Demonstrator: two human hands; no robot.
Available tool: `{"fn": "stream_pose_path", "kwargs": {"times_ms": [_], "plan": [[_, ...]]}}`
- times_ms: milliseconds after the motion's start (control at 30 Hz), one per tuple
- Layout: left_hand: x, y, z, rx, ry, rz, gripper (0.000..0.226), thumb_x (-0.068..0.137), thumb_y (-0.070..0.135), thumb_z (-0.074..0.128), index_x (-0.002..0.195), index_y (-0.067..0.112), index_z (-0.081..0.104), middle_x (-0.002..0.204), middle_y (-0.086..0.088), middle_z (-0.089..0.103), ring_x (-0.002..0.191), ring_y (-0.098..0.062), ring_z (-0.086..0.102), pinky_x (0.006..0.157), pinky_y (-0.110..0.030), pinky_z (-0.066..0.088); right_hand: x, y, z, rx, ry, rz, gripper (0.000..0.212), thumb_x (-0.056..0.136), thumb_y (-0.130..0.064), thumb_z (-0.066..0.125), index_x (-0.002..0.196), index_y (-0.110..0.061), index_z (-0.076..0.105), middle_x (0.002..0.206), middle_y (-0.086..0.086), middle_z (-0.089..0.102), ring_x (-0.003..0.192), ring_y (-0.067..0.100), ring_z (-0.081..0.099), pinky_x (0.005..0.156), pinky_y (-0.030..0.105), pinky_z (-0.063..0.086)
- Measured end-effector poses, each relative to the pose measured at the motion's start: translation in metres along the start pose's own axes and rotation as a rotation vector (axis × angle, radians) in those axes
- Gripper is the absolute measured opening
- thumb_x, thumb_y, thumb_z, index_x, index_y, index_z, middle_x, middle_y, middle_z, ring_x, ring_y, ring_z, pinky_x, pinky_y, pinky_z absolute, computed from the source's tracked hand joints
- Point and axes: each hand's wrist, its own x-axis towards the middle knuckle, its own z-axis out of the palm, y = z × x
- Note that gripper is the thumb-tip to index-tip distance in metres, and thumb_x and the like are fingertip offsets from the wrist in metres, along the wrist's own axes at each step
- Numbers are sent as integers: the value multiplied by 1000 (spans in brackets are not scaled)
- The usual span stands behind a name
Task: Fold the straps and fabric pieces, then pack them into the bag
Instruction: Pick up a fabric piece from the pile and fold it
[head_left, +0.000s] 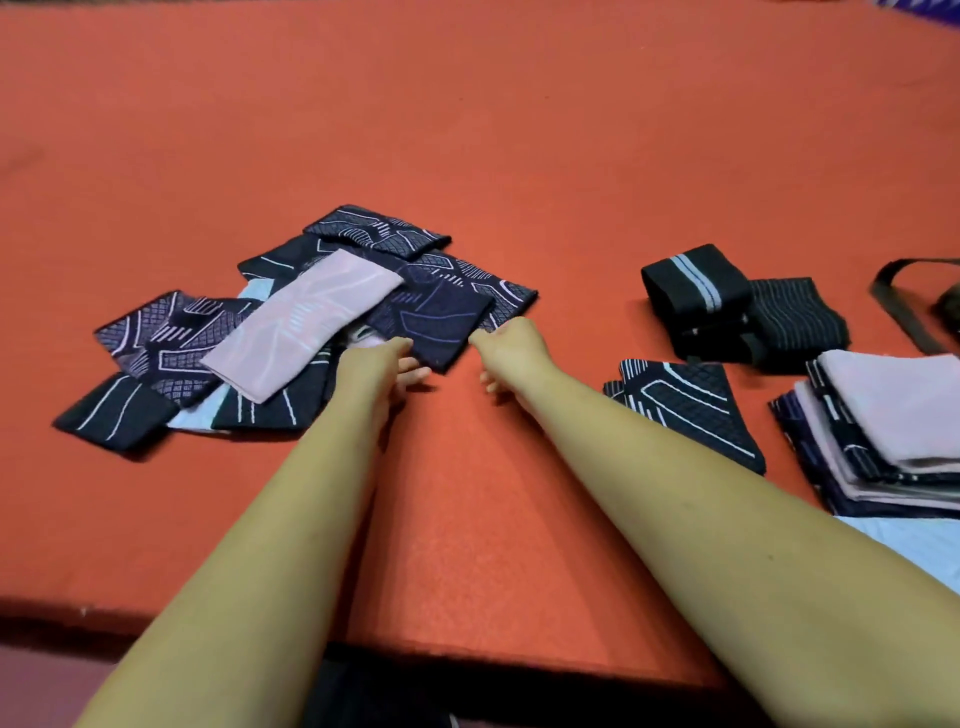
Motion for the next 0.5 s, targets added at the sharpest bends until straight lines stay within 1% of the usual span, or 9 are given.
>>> {"fn": "stream_pose_path", "kwargs": {"times_ms": [33, 100, 133, 167, 233, 333, 367, 433, 500], "plan": [[7, 0, 1, -14, 21, 4, 14, 94, 16, 61, 105, 8, 61, 91, -15, 65, 34, -7, 56, 30, -12, 28, 5, 1, 5, -52, 6, -27, 27, 87, -27, 55, 71, -6, 57, 60, 18, 61, 42, 27, 54, 47, 35, 52], [18, -1, 4, 12, 59, 34, 20, 87, 20, 71, 96, 3, 66, 85, -19, 68, 32, -12, 50, 36, -17, 33, 12, 5, 12, -148, 26, -66, 30, 85, -31, 56, 73, -4, 64, 62, 15, 59, 54, 29, 55, 60, 40, 57], [21, -1, 6, 43, 62, 35, 21, 85, 22, 73, 90, 2, 67, 82, -18, 70, 36, -14, 47, 40, -20, 34, 13, 8, 14, -169, 41, -72, 31, 85, -32, 55, 71, -6, 64, 61, 12, 57, 58, 30, 55, 66, 41, 57], [21, 0, 8, 64, 46, 32, 19, 85, 22, 73, 85, 4, 68, 77, -13, 70, 39, -14, 44, 42, -20, 32, 13, 9, 14, -154, 50, -74, 33, 86, -33, 55, 65, -8, 61, 57, 10, 55, 58, 30, 54, 67, 40, 56], [17, 3, 12, 16, -23, -11, 15, 91, 20, 67, 79, 12, 64, 68, -2, 65, 39, -9, 40, 38, -17, 26, 11, 10, 14, -65, 50, -53, 43, 90, -40, 54, 57, -12, 55, 53, 10, 56, 52, 29, 54, 59, 37, 49], [-2, 2, 11, -108, -122, -46, 12, 94, 14, 63, 83, 15, 58, 59, 5, 64, 34, 0, 39, 31, -13, 23, 2, 8, 7, 97, 4, -8, 46, 94, -49, 53, 69, -11, 59, 60, 10, 60, 46, 24, 53, 46, 26, 41], [-12, -1, 9, -125, -162, -40, 12, 94, 13, 62, 83, 15, 57, 58, 6, 63, 34, 1, 38, 31, -12, 22, 0, 9, 5, 167, -14, -14, 42, 95, -47, 54, 73, -11, 59, 64, 8, 62, 48, 22, 54, 44, 25, 40], [-35, -11, 4, -177, -264, -47, 17, 95, 11, 60, 80, 16, 53, 58, 4, 62, 36, 1, 37, 31, -10, 21, -8, 12, 2, 319, -42, -36, 27, 96, -33, 59, 75, -15, 59, 73, 5, 64, 58, 20, 59, 47, 25, 45], [-57, -21, 1, -215, -332, -70, 18, 94, 9, 59, 80, 16, 50, 59, 2, 63, 39, -1, 41, 33, -11, 24, -17, 19, 1, 438, -26, -59, 13, 90, -18, 63, 78, -15, 62, 82, 6, 70, 74, 25, 68, 61, 34, 58]]}}
